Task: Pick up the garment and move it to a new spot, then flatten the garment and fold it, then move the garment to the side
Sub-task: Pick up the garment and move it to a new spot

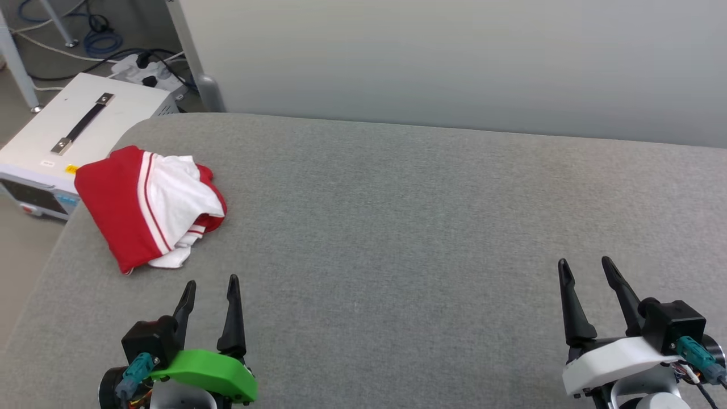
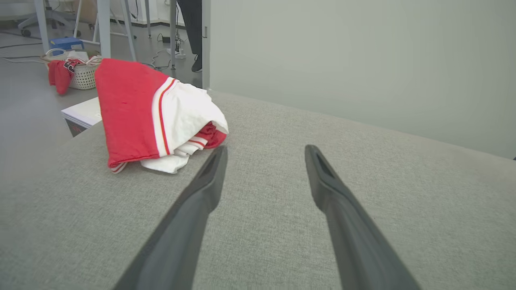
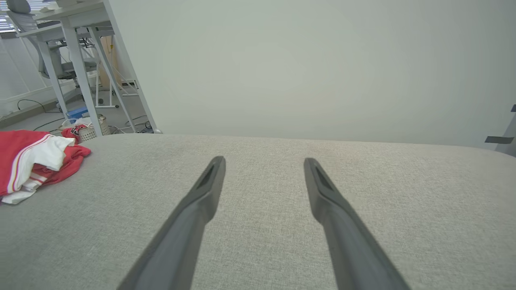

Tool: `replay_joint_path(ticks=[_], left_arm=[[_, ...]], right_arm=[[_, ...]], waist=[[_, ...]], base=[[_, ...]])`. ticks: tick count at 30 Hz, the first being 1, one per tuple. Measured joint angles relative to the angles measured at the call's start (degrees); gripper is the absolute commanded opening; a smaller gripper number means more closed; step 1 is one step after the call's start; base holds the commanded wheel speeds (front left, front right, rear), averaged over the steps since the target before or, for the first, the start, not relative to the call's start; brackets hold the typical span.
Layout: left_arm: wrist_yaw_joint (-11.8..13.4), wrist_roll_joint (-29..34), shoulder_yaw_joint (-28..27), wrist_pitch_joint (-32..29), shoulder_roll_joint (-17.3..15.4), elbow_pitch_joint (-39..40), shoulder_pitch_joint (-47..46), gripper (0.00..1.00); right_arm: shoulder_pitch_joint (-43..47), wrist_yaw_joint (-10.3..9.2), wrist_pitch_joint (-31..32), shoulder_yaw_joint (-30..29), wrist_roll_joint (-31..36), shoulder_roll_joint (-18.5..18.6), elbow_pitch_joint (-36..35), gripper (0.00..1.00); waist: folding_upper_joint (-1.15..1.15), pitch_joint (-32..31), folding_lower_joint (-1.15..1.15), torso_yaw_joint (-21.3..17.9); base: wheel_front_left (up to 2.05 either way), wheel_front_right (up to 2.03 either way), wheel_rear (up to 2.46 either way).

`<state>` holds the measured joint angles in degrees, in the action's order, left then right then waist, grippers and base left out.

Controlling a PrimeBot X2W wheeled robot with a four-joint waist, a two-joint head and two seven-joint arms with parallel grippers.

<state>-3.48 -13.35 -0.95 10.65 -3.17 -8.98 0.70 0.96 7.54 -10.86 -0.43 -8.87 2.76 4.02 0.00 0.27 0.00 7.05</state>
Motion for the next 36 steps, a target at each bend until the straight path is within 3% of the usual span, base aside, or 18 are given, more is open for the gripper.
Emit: replay_joint_path(ticks=[23, 36], left_arm=[[-1.3, -2.3, 0.4, 2.9, 0.0, -2.4, -0.5, 1.0], [-1.4, -2.9, 1.2, 4.0, 0.0, -3.1, -0.5, 1.0]], right_arm=[[0.0, 0.0, -2.6, 4.1, -2.7, 0.0, 2.2, 1.0], [-0.2, 0.0, -3.6, 4.6, -3.9, -0.1, 2.8, 1.0]], waist=[[0.0, 0.1, 0.0, 17.2], [0.0, -0.2, 0.0, 22.3]], base=[[0.0, 0.0, 0.0], [0.0, 0.0, 0.0]])
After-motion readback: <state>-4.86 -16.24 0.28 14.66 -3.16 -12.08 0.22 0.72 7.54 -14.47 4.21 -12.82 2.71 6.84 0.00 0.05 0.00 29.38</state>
